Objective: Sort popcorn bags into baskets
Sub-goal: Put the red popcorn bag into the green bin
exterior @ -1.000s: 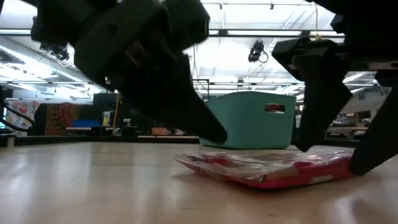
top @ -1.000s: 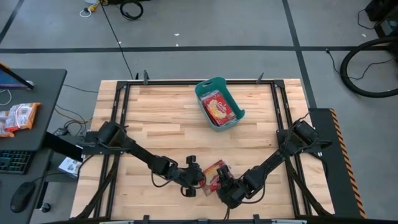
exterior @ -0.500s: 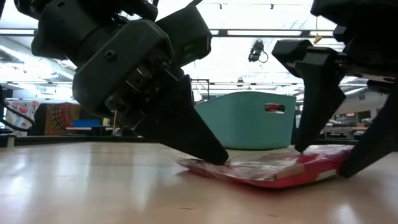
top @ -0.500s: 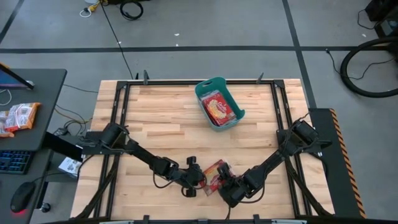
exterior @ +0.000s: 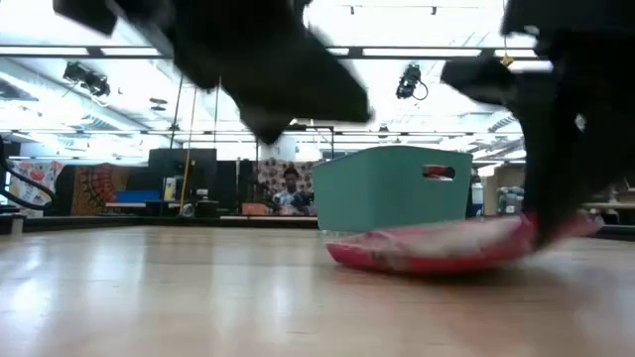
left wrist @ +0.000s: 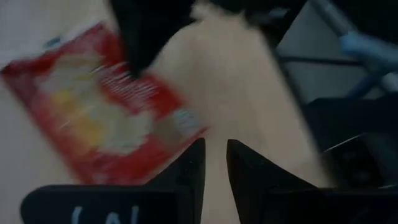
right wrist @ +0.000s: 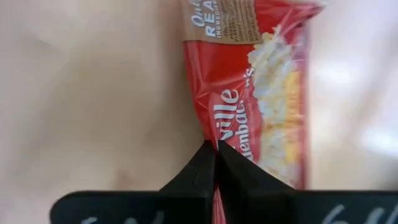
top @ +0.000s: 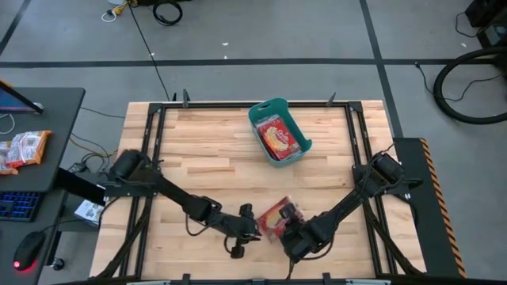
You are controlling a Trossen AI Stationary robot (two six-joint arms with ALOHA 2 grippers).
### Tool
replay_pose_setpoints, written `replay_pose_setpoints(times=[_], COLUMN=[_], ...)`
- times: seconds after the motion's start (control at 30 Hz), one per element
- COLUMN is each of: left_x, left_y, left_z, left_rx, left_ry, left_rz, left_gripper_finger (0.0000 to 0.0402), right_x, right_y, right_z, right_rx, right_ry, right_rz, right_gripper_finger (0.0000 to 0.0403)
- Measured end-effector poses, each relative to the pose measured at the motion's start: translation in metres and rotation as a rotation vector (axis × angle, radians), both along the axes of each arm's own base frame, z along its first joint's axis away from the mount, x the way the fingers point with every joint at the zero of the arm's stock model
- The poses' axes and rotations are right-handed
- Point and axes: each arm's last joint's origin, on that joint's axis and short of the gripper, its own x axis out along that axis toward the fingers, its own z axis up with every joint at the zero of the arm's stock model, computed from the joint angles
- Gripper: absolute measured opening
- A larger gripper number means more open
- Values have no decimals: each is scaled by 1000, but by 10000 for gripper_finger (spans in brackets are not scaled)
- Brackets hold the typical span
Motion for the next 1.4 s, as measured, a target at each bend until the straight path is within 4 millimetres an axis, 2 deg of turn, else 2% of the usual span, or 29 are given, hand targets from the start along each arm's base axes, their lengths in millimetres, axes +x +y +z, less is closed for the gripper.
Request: replay_pose_setpoints(times=[0.2, 0.47, 0.63, 0.93, 1.1, 1.3, 1.4], left_x=[-8, -14, -13, -12, -16, -37, -45], left_y=[-4, -10, -8, -5, -7, -14, -17], left_z=[30, 29, 28, 28, 26, 38, 41], left_rx=[11, 47, 67, 101, 167, 375, 421], left_ry=[-79, -66, -69, -81, -74, -78, -79], left_rz=[-30, -21, 14, 73, 92, 246, 276], left_gripper_finger=[71, 71, 71, 71, 71, 71, 71], right_x=[-3, -11, -11, 9, 25, 50, 59], right_y=[-8, -18, -33, -102, -140, -181, -204], right_z=[37, 74, 97, 127, 128, 125, 126], right_rx=[-241, -440, -437, -319, -293, -173, -148], right_ry=[41, 55, -23, -174, -194, -214, -263], right_rz=[-109, -214, -319, -710, -846, -893, -940], right_gripper_finger=[7, 4, 4, 5, 7, 7, 7])
